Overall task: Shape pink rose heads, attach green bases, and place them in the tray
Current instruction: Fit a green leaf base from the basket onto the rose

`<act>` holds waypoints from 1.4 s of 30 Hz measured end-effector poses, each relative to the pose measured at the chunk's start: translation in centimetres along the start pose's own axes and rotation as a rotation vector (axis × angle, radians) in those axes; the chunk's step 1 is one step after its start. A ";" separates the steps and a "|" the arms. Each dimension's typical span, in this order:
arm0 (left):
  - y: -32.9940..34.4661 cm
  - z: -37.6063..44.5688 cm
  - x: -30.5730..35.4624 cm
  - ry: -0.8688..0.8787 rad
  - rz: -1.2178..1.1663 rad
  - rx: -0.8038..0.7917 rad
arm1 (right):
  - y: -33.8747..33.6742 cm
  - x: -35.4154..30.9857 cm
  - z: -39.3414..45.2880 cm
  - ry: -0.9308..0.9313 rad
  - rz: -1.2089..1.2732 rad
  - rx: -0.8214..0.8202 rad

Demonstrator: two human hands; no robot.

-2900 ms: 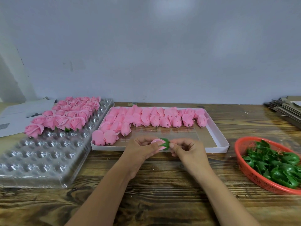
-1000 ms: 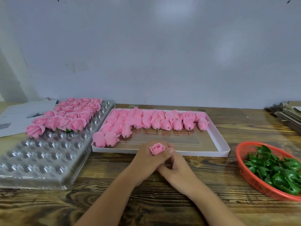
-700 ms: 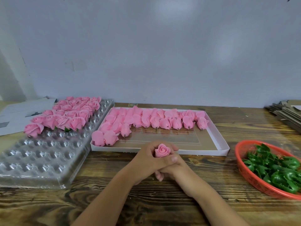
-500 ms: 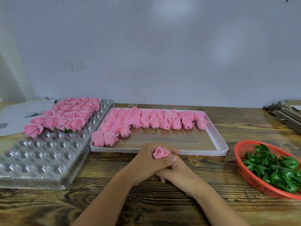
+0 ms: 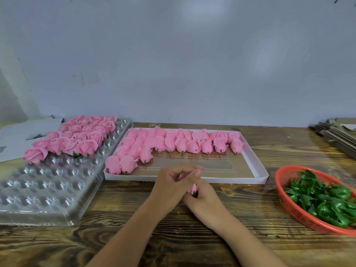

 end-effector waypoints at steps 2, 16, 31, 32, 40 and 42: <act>0.4 0.0 -0.4 -0.019 0.039 -0.009 | 0.0 0.1 0.0 -0.013 -0.023 0.009; 1.8 0.1 -2.8 -0.203 0.128 -0.226 | -0.7 0.5 0.1 0.005 -0.027 0.107; 0.7 0.1 -0.8 -0.009 0.108 -0.053 | 0.2 0.3 -0.2 -0.041 0.009 0.024; 0.7 0.1 -0.9 -0.021 0.124 -0.057 | 0.2 0.4 -0.1 -0.044 0.024 0.027; 1.6 -0.1 -2.4 -0.208 0.147 -0.188 | 0.0 0.7 0.2 -0.047 0.047 0.071; 2.0 -0.1 -2.9 -0.237 0.146 -0.258 | -0.1 0.8 0.2 -0.019 0.062 0.093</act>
Point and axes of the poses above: each hand's wrist, its own z-axis towards the middle knuckle, its own y-axis out of the palm, x = y × z, the point moved 9 cm from there along z, towards the middle knuckle, and after that the axes turned 8 degrees about -y, right-handed, at the moved point
